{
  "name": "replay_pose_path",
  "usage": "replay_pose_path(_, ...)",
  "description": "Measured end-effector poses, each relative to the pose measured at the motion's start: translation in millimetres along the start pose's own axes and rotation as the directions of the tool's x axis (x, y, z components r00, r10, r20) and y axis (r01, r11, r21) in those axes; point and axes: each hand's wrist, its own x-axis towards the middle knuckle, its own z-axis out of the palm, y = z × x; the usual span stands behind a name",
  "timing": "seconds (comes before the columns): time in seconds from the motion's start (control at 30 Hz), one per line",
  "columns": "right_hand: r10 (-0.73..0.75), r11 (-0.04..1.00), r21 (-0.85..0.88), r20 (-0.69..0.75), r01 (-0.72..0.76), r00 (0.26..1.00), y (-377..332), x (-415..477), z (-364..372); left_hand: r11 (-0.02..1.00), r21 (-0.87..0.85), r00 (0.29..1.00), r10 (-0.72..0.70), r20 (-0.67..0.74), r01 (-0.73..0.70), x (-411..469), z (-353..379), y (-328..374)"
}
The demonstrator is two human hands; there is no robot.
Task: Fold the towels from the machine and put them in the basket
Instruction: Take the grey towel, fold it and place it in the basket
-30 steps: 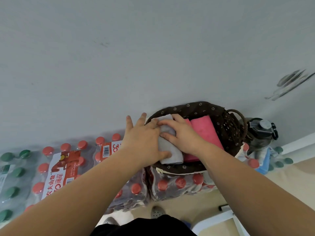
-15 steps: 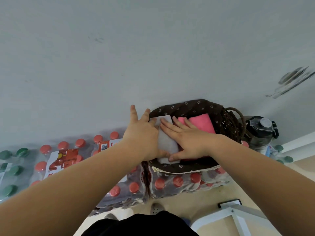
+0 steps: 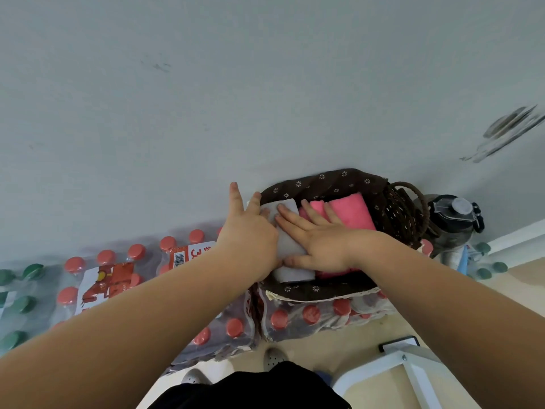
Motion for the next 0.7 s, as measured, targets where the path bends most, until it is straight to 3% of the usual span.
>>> replay_pose_path(0.27, 0.034, 0.996, -0.083, -0.053, -0.038, 0.998, -4.8, -1.4, 4.9, 0.999, 0.037, 1.0, -0.008, 0.013, 0.007, -1.1, -3.7, 2.9)
replay_pose_path(0.43, 0.034, 0.999, 0.005, -0.241, -0.034, 0.97, -7.8, -17.3, 2.3, 0.995, -0.092, 0.994, 0.033, -0.102, -0.042, -13.8, -9.6, -9.7)
replay_pose_path(0.6, 0.179, 0.936, 0.351, -0.499, 0.008, 0.848, -33.3, -42.1, 0.5, 0.963, -0.25, 0.942, 0.013, -0.336, -0.103, -47.5, -1.4, -28.1)
replay_pose_path(0.7, 0.318, 0.917, 0.39, -0.596, -0.081, 0.737, -59.8, -48.9, 10.1, 0.933, -0.332, 0.899, -0.023, -0.438, -0.138, -66.1, 15.0, -40.0)
